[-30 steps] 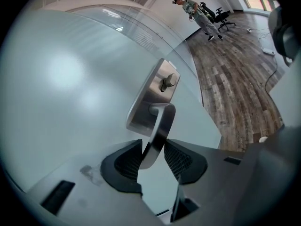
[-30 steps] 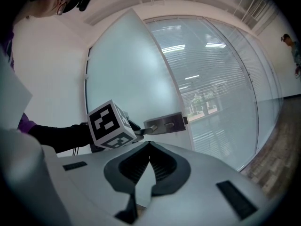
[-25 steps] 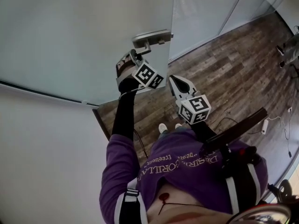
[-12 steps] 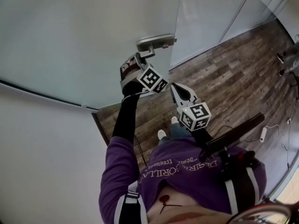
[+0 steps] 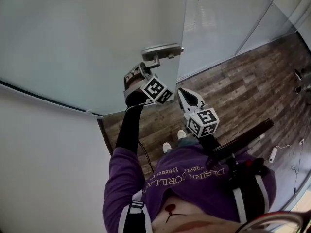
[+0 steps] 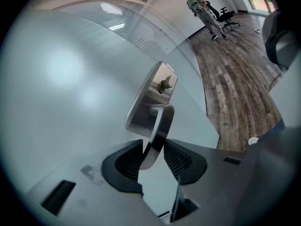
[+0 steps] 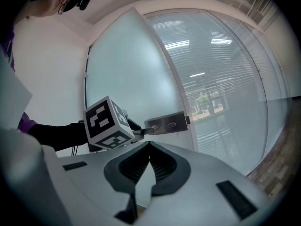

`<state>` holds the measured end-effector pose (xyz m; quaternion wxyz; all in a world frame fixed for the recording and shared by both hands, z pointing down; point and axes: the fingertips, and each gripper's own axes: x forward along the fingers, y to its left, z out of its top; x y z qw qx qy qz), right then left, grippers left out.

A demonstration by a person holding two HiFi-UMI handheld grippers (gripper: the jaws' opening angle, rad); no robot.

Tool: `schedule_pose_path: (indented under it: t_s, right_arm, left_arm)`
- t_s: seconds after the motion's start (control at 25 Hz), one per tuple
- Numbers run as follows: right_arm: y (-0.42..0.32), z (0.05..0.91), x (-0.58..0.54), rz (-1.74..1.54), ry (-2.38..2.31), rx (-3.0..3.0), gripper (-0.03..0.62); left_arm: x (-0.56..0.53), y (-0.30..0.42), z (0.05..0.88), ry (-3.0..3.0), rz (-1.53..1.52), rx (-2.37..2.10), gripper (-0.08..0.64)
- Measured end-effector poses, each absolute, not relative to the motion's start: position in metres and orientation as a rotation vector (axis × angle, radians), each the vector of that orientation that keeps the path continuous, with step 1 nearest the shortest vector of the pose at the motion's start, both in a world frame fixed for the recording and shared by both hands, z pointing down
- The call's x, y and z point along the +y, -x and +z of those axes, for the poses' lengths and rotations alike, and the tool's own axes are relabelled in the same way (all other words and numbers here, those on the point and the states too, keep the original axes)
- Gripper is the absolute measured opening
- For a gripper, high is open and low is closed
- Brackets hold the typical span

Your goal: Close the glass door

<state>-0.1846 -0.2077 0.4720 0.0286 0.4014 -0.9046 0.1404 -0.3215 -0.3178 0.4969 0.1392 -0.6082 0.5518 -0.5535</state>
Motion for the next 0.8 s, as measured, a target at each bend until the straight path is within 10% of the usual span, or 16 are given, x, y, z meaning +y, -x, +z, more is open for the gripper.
schedule_pose_path:
  t_s: [0.8]
  right_arm:
    - [0.157,0.477,-0.267,0.471,-1.140,-2.835,-0.003]
  left_arm:
    - [-0.361,0.335,0.493,1.667,-1.650,1.703,0.140]
